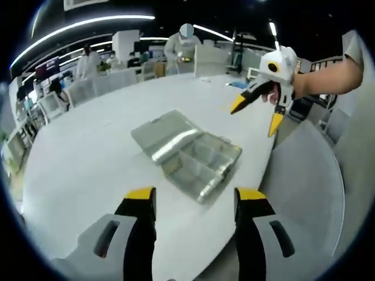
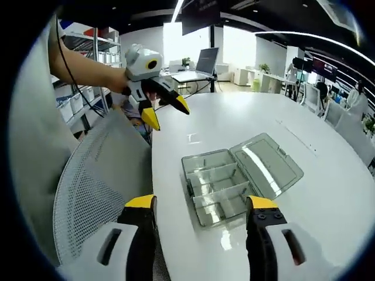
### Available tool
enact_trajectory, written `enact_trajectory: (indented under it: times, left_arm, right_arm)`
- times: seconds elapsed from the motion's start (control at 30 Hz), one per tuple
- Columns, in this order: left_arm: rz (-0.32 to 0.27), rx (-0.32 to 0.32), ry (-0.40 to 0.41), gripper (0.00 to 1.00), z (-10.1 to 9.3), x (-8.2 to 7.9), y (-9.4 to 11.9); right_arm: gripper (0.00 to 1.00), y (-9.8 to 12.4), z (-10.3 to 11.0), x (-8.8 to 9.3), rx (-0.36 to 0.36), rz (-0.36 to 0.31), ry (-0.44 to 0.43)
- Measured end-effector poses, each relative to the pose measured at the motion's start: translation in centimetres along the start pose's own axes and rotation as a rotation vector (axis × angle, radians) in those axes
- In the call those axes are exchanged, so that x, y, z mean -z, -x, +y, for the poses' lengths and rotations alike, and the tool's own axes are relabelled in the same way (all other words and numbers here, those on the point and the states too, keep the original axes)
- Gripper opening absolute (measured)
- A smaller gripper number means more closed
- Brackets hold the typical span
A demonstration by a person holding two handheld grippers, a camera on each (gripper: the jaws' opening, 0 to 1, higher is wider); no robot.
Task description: Insert the divider into the dual guide fixture by aligning both edges with the guide slots and pushing it downward to the bottom, including one-sided entry, uneven engagement, binding, and posture correction.
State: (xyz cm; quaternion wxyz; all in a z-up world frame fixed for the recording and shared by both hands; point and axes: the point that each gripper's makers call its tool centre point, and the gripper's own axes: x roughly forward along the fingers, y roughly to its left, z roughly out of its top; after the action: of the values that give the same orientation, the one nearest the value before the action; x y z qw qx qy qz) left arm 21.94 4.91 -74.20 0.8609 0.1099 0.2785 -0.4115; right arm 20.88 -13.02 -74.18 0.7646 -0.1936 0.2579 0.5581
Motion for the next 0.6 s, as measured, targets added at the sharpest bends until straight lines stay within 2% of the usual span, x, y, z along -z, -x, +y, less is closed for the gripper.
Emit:
enact_trajectory:
  times: [0.2,0.6]
  left_arm:
    - [0.044,0.000,-0.019,0.52,0.9,1.4,0.5]
    - [0.088,-0.019,-0.046,0.52,3.0,2.1,0.7]
  right_arm:
    - [0.64,1.4,0.5,0.3,0.030,-0.040,-0.028]
    - [0.68,4.0,1.5,1.5,0.090,-0.067,-0.060]
